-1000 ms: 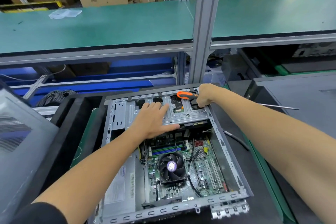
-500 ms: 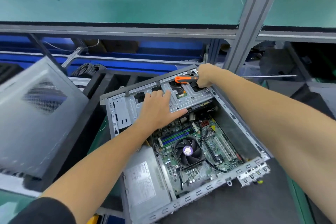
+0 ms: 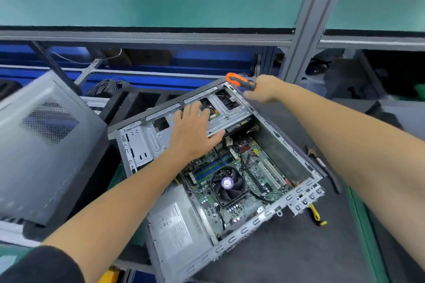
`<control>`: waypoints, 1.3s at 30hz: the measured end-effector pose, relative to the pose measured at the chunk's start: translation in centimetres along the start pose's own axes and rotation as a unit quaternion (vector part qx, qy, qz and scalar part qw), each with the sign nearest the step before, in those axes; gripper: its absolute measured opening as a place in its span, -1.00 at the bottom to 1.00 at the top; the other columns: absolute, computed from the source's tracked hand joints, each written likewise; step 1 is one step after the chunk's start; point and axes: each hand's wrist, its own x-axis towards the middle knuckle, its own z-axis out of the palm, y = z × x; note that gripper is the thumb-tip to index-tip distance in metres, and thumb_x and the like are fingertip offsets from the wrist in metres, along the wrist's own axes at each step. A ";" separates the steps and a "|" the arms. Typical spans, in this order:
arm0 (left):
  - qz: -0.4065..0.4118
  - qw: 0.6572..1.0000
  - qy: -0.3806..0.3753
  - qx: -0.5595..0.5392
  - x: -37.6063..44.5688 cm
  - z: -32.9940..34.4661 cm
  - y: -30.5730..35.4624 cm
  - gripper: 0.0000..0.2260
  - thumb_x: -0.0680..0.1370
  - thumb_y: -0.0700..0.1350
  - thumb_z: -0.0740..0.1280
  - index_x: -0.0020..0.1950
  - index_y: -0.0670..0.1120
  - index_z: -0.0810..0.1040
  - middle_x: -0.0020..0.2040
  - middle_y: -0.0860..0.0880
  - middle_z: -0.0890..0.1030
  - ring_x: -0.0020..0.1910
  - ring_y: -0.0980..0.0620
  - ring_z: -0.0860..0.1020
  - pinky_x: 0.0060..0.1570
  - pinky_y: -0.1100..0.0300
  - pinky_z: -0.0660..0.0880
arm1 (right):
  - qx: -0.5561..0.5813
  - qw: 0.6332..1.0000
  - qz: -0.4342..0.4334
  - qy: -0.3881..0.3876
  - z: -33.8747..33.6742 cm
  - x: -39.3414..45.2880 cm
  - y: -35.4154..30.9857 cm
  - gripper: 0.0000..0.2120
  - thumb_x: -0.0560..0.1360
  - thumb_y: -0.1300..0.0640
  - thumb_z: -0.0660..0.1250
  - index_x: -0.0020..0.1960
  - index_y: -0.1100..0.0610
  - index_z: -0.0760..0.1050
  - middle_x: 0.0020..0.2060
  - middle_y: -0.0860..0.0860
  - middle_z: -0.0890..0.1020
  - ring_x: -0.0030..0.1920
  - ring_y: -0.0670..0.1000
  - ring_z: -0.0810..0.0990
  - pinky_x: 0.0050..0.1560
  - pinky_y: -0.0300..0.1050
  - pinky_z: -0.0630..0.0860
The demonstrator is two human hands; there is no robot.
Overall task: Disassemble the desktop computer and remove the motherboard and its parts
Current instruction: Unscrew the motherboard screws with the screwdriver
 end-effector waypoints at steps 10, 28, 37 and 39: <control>0.223 0.967 -0.046 -0.118 5.5 -2.5 14.4 -0.75 0.57 0.05 0.21 0.11 -0.09 0.50 0.09 -0.05 0.49 0.11 -0.08 0.43 0.09 0.03 0.28 | 0.156 0.964 0.214 0.024 1.1 -8.0 11.9 -0.72 0.51 0.17 0.35 -0.30 0.18 0.32 -0.58 0.05 0.48 -0.56 0.02 0.45 -0.67 -0.30 0.23; 0.261 0.836 -0.480 -0.048 5.7 -2.8 27.7 -0.86 0.53 -0.09 0.26 -0.16 -0.15 0.49 -0.30 -0.07 0.48 -0.36 -0.03 0.45 -0.35 0.16 0.38 | 0.158 0.943 0.290 -0.036 11.5 -11.2 17.0 -0.71 0.62 0.19 0.20 0.28 0.30 0.48 0.26 0.21 0.56 0.30 0.18 0.52 0.20 -0.06 0.44; 0.205 0.886 -0.399 -0.117 5.7 -1.5 27.1 -0.79 0.48 -0.10 0.23 -0.34 -0.13 0.46 -0.39 -0.05 0.45 -0.41 -0.02 0.39 -0.43 0.17 0.28 | 0.144 0.943 0.301 -0.009 13.2 -12.4 17.9 -0.77 0.55 0.23 0.27 0.17 0.28 0.50 0.16 0.21 0.58 0.17 0.22 0.58 -0.01 -0.05 0.49; 0.196 0.894 -0.383 -0.123 5.6 -1.3 27.0 -0.79 0.49 -0.07 0.24 -0.33 -0.11 0.47 -0.35 -0.04 0.47 -0.37 -0.03 0.44 -0.42 0.17 0.29 | 0.134 0.941 0.312 -0.007 13.1 -12.8 18.3 -0.78 0.54 0.22 0.29 0.17 0.26 0.50 0.16 0.19 0.57 0.17 0.20 0.57 -0.06 -0.07 0.47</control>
